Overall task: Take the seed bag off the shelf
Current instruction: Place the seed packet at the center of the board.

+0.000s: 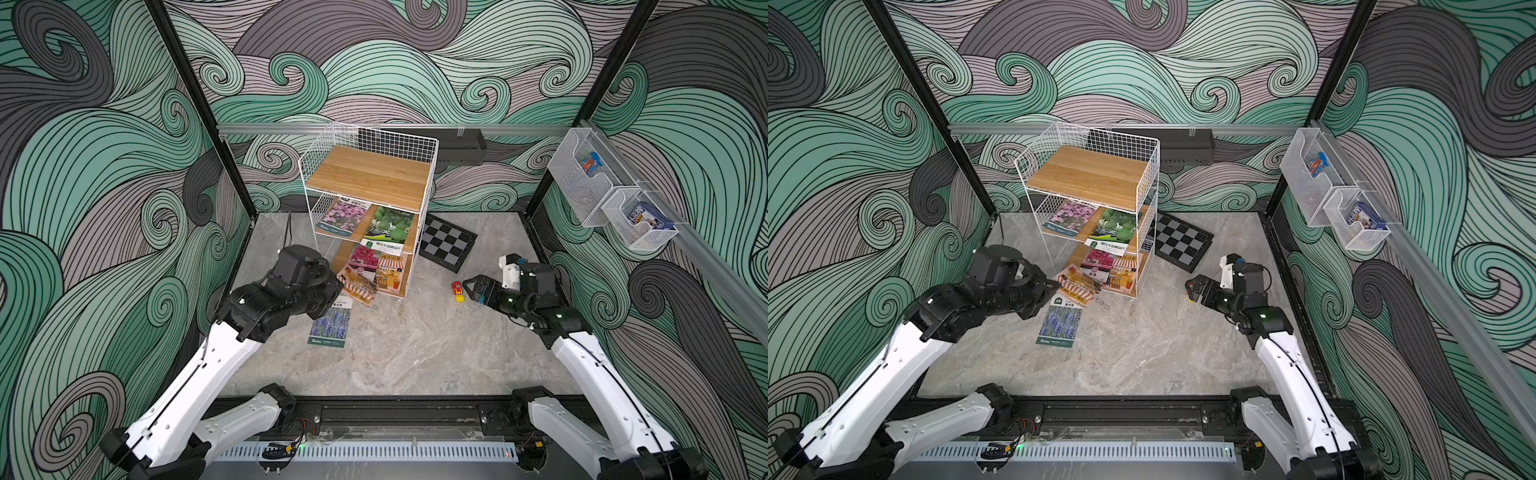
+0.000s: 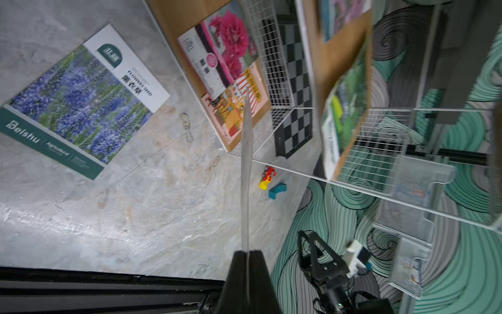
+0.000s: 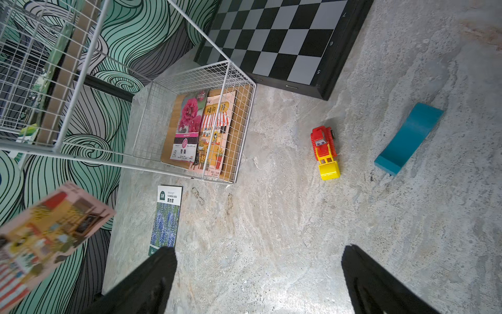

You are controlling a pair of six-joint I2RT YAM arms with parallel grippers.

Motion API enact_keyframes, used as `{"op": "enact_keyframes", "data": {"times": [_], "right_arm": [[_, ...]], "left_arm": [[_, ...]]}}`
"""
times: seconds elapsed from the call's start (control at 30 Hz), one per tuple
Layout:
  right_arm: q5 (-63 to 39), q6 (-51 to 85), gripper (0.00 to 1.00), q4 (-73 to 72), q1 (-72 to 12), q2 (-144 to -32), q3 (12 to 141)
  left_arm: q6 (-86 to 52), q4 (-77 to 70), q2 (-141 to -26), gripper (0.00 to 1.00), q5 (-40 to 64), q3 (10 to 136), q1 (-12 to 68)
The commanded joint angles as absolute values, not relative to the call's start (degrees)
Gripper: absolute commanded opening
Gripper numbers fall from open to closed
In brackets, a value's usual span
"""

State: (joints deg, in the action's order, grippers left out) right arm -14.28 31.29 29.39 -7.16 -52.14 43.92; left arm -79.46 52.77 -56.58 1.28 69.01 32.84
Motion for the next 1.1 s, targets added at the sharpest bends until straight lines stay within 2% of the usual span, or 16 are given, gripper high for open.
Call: {"op": "enact_keyframes", "data": {"times": [0.0,0.37,0.53,0.7,0.77,0.8,0.9,1.03,1.07], "right_arm": [[-14.9,32.0,0.99,29.2,-7.5,-50.0,42.4],[-14.5,31.9,0.99,30.3,-7.7,-48.8,39.6],[-14.3,32.0,0.99,30.7,-7.9,-48.6,39.6],[-14.2,31.7,0.99,31.0,-8.0,-48.3,39.3],[-14.2,31.6,0.99,31.0,-8.0,-48.1,39.3],[-14.2,31.7,0.99,31.0,-7.9,-48.0,39.3],[-14.2,31.5,0.99,31.0,-8.0,-48.1,39.5],[-14.2,31.1,0.99,31.1,-8.0,-48.1,39.8],[-14.1,31.1,0.99,31.1,-8.0,-48.2,39.8]], "left_arm": [[-81.1,47.0,-54.1,0.0,1.5,65.5,33.2],[-83.9,28.9,-56.6,0.0,1.3,46.9,34.5],[-84.9,29.9,-61.1,0.0,3.7,44.7,35.3],[-91.2,26.3,-62.4,0.0,2.9,37.3,37.1],[-93.2,27.0,-63.4,0.04,3.0,35.3,37.7],[-93.6,27.3,-64.0,0.07,3.1,34.6,37.9],[-94.3,29.3,-65.0,0.27,4.2,33.9,38.2],[-92.9,36.2,-63.8,0.7,4.1,37.4,38.6],[-92.0,38.0,-63.5,0.76,4.0,38.5,38.6]]}}
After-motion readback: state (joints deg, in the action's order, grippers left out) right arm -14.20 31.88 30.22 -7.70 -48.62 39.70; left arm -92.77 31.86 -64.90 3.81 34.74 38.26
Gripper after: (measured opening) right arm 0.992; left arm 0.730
